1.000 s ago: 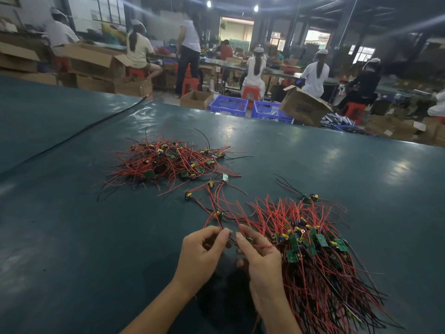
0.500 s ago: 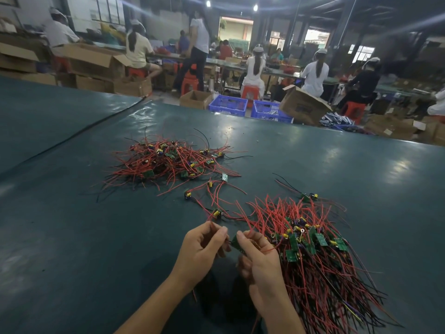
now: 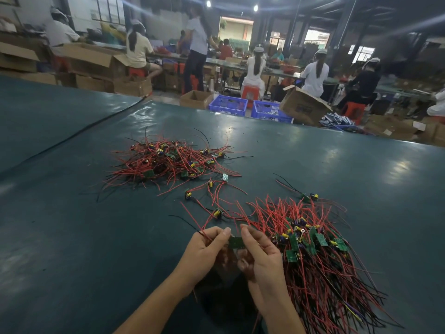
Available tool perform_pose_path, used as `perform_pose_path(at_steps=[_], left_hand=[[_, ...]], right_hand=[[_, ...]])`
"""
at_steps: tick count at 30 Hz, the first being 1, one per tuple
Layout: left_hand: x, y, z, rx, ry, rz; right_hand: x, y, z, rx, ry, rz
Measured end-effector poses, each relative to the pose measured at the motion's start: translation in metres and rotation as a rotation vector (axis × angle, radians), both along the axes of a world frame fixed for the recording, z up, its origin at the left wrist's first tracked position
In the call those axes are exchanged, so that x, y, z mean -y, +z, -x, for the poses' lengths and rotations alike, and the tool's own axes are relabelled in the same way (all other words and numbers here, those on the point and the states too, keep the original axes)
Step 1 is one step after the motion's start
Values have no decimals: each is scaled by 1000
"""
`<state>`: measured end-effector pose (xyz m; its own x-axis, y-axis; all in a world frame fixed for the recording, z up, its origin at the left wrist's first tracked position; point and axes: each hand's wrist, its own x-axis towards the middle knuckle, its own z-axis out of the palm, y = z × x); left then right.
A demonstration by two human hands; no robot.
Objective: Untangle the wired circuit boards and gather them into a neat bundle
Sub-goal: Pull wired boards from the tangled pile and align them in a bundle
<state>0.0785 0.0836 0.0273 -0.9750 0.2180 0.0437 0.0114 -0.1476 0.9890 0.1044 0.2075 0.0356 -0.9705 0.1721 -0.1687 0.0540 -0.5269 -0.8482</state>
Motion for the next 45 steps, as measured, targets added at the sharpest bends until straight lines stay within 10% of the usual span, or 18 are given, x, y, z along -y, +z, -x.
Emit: perform_pose_path(at_steps=[36, 45], left_hand=[[0, -4, 0, -127, 88, 49], [2, -1, 4, 106, 109, -377]], right_hand=[[5, 3, -3, -112, -41, -214], [3, -2, 0, -119, -258, -130]])
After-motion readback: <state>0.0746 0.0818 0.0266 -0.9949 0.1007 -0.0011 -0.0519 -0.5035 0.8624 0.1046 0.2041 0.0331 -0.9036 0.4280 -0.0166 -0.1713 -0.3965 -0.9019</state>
